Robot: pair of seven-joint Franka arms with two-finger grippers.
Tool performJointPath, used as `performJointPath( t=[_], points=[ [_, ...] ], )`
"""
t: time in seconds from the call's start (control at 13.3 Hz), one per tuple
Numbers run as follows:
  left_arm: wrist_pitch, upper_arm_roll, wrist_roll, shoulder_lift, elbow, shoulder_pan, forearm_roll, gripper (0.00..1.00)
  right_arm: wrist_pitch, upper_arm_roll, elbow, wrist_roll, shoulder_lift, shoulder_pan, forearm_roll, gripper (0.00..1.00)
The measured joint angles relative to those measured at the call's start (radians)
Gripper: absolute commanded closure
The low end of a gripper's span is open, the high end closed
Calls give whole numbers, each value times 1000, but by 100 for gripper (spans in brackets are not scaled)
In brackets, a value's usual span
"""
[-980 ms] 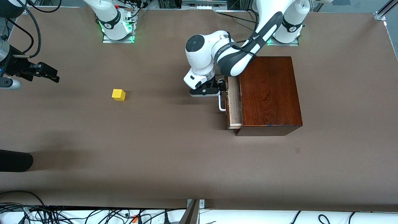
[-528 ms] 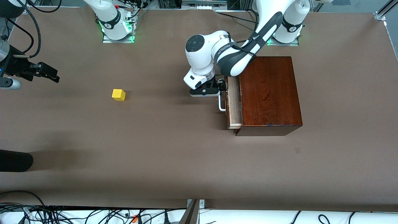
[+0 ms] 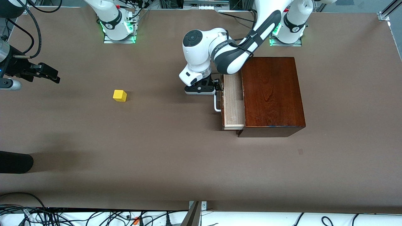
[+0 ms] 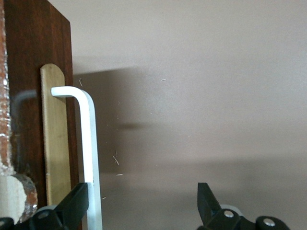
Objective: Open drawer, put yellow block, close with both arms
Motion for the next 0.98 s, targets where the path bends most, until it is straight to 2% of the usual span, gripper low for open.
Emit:
performJointPath(
  t=[0.23, 0.45, 0.75, 0.98],
  points=[
    [-8, -1, 0, -2, 16, 0, 0, 0, 0, 0, 0, 0, 0, 0, 0, 0],
    [-101, -1, 2, -37, 47, 2, -6, 0, 0, 17, 0, 5, 0, 1, 1, 0],
    [-337, 2, 129, -129, 120, 46, -92, 0, -9, 146, -3, 168, 0, 10, 2, 0],
    [-452, 8, 341, -205, 165, 191, -197, 0, 12, 190, -37, 204, 1, 12, 2, 0]
  ],
)
